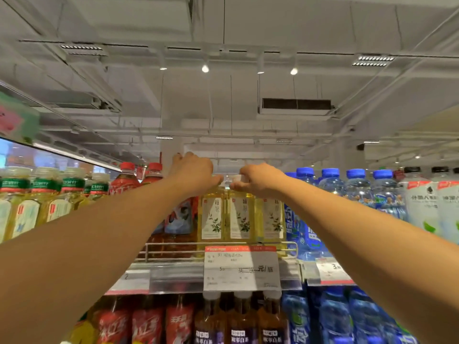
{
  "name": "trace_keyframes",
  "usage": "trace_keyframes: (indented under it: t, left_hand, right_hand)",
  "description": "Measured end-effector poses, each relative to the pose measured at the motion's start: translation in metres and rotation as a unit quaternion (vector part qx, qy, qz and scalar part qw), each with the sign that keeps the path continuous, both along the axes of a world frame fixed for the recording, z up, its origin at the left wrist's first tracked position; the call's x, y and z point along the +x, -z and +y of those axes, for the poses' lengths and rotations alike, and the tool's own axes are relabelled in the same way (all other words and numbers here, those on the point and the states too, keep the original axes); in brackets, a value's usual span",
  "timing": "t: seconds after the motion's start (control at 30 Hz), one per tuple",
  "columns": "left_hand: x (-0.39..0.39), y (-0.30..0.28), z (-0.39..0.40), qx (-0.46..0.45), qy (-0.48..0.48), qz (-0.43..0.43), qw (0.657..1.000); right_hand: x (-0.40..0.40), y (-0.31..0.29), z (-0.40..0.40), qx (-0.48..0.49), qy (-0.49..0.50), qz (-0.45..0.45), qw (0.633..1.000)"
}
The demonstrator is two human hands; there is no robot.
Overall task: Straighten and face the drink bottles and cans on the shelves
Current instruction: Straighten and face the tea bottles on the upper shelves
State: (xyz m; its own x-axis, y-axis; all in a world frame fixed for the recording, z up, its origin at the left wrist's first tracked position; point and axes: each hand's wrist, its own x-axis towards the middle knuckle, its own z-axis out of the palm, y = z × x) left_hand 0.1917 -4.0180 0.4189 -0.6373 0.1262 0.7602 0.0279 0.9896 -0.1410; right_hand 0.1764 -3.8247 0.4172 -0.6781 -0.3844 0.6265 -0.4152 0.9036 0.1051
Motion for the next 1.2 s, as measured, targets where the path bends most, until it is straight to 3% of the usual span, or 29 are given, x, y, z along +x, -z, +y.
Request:
trace_keyframes:
  t: [0.1,0.23,0.53,0.67,0.8,0.87,1.0,1.1,1.2]
  left_hand:
    - [-0.011,0.003,0.009,0.011,0.016,-0.006,1.000]
    - [-0.017,0.002,0.010,0.010,-0.007,0.000,1.000]
    - [-0.016,-0.004,0.007,0.045,0.054,-0.015,0.997]
    - [-0.011,0.004,0.010,0.052,0.039,-0.010,0.998]
    - [-0.006,0.007,0.017,0.014,0.008,0.015,1.000]
    - [-0.004,0.005,0.025,-0.007,0.048,0.040,0.998]
    - [-0.003,0.004,0.045,0.019,0.158,-0.006,0.987]
    - [-0.008,0.005,0.056,0.028,0.157,-0.060,0.985]
    - [-0.012,0.005,0.060,0.015,0.138,-0.070,0.988]
  right_hand:
    - [-0.008,0.000,0.000,-0.015,0.009,0.018,1.000]
    - [-0.005,-0.005,0.001,-0.040,-0.029,-0.025,0.998]
    - [0.001,-0.005,0.010,-0.066,-0.084,-0.051,0.993]
    - [0.001,-0.004,0.009,-0.041,-0.072,-0.054,0.995]
    - [0.006,-0.005,0.024,-0.067,-0.077,-0.003,0.995]
    - [0.010,-0.010,0.035,-0.070,-0.058,0.033,0.995]
    - [0.017,-0.012,0.047,-0.008,0.028,0.003,1.000]
    - [0.019,-0.008,0.050,-0.038,0.018,-0.053,0.998]
    - [0.019,-0.004,0.051,-0.062,0.009,-0.052,0.997]
